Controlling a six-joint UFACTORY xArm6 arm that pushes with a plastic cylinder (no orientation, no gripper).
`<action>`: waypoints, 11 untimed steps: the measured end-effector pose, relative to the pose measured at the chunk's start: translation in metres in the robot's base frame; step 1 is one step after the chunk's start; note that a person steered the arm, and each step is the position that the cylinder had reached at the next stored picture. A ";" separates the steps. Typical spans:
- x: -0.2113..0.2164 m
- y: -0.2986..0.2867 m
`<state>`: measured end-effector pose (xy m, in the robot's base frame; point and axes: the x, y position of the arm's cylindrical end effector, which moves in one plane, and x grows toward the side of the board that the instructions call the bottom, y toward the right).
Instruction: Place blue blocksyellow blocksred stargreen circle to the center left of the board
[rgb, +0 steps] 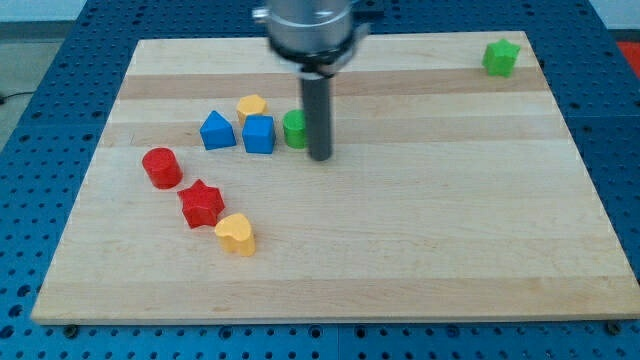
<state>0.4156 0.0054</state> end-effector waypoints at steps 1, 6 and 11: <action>-0.028 -0.036; -0.075 -0.046; -0.097 -0.158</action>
<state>0.3183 -0.1525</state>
